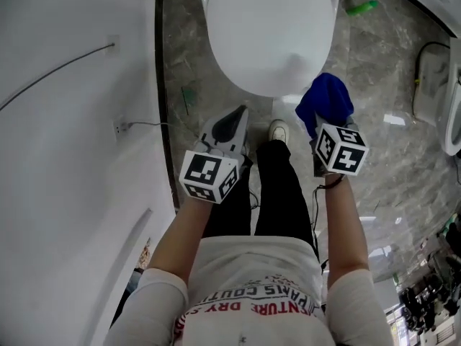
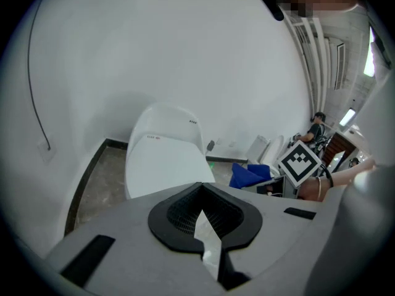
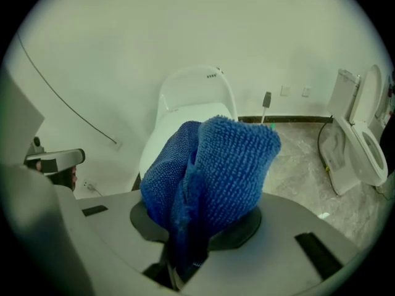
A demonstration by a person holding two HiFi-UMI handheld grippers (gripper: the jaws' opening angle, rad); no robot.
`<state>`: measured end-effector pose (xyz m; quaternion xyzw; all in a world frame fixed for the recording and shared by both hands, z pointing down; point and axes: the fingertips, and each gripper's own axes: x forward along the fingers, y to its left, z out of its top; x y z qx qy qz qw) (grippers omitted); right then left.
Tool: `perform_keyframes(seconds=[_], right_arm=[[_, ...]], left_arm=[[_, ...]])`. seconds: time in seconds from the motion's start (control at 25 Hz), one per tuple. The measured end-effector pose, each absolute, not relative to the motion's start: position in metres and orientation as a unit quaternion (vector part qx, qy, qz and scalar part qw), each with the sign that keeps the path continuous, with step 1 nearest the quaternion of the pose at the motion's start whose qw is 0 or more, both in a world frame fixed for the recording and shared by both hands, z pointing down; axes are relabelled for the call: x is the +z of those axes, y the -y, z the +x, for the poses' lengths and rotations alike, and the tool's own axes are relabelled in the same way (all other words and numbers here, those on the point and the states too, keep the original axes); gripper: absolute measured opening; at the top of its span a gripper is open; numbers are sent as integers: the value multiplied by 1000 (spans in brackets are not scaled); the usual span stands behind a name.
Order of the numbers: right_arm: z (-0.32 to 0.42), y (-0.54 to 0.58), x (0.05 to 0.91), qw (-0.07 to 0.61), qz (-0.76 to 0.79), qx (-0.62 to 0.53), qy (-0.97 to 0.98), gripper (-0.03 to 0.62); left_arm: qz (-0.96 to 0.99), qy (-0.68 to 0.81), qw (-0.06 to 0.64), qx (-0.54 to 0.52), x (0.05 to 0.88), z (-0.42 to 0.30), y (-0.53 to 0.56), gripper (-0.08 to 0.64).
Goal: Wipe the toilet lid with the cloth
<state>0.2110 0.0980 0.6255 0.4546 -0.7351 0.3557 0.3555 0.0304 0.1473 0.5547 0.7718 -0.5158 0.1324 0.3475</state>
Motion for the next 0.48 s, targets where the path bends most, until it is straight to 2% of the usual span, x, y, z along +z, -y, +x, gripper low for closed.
perform_keyframes(seconds=[0.48], right_arm=[[128,-164,375,259,494,247,793,94]], left_arm=[[804,538,243,73,334,-49,-184,6]])
